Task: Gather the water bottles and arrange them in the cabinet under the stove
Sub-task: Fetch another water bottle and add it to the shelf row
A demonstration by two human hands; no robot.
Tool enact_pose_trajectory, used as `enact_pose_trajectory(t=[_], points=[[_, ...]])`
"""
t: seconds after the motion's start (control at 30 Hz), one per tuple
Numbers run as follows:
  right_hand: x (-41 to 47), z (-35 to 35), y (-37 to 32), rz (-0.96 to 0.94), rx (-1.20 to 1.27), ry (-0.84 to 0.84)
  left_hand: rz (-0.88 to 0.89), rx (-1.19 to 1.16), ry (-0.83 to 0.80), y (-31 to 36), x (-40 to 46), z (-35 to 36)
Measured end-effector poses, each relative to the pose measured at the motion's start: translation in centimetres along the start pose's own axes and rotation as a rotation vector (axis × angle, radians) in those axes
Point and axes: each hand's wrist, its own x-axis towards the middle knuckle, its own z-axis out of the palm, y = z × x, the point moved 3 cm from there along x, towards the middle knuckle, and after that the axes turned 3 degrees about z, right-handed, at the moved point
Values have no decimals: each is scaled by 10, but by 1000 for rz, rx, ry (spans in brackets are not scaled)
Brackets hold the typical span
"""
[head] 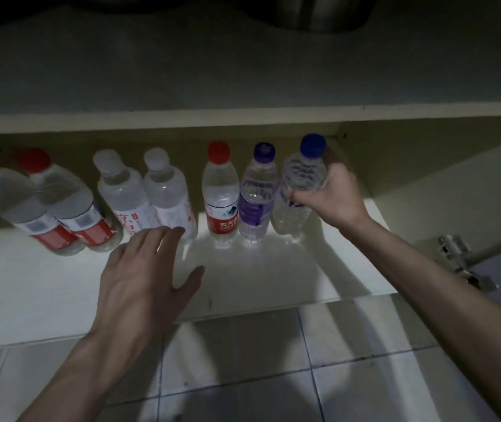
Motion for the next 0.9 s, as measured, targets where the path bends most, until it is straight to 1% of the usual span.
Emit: enact_pose_trajectory(t=[0.1,0.2,0.47,0.6,0.7,0.9], points=[[1,11,10,38,-16,-16,3,-40,35,-1,-1,4],[-2,13,18,35,24,36,13,-43,48,-5,0,4],[1,14,14,49,17,-35,-40,38,-22,-19,-3,0],[-5,5,14,38,27,-14,-61,57,-36,-18,-5,-4],[-22,-1,14,10,-41,45,-68,48,-34,-15,-13,-7],[-64,-8,8,-44,-244,78,-69,82,3,-4,-41,-23]])
